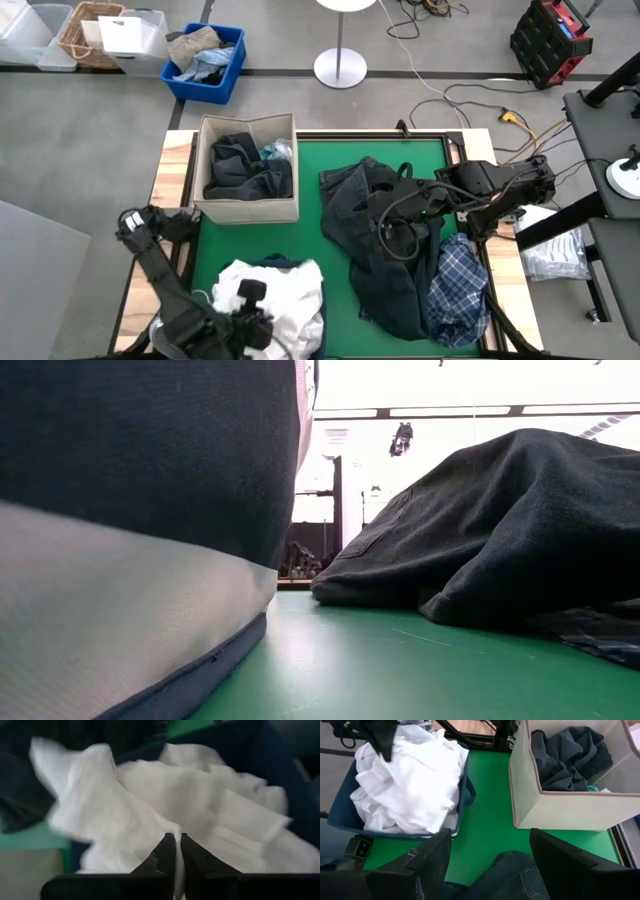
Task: Sort clothes
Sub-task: Put the white blouse into the blue laundry organizer
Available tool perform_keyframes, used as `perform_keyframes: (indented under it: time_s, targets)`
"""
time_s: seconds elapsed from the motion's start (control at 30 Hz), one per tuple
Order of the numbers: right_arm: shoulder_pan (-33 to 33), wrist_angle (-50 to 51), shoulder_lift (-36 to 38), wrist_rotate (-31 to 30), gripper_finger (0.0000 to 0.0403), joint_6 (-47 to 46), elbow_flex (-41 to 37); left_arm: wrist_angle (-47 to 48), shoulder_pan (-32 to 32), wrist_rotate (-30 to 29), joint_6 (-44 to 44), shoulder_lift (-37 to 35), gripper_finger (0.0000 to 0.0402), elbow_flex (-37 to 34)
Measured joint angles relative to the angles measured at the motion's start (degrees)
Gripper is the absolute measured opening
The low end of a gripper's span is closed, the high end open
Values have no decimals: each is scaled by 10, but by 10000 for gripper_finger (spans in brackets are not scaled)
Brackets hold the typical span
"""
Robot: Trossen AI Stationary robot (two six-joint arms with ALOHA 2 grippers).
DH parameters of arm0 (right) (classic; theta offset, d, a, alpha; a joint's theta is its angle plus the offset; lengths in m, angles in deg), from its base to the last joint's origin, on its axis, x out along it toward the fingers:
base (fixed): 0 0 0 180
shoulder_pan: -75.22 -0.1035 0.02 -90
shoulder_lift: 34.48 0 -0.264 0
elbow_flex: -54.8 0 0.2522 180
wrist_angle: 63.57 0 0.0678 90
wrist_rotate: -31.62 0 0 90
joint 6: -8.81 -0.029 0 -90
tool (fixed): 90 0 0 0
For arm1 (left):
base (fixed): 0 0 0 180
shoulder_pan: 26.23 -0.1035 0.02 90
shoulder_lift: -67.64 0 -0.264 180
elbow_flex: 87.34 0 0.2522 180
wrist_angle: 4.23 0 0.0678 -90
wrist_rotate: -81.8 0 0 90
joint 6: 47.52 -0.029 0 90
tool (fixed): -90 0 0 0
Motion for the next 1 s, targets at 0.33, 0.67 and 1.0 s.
perform_keyframes:
  time_s: [0.33, 0.67, 1.0]
  targets:
    - [1, -16, -9, -2, 268, 6, -1, -154, -9, 114, 106, 0, 0, -153]
    - [2, -22, -19, -2, 275, 10, -1, -319, -58, 169, 104, -2, 0, -302]
    - [2, -23, -26, -2, 274, 6, 0, -463, -70, 197, 131, -6, 0, -412]
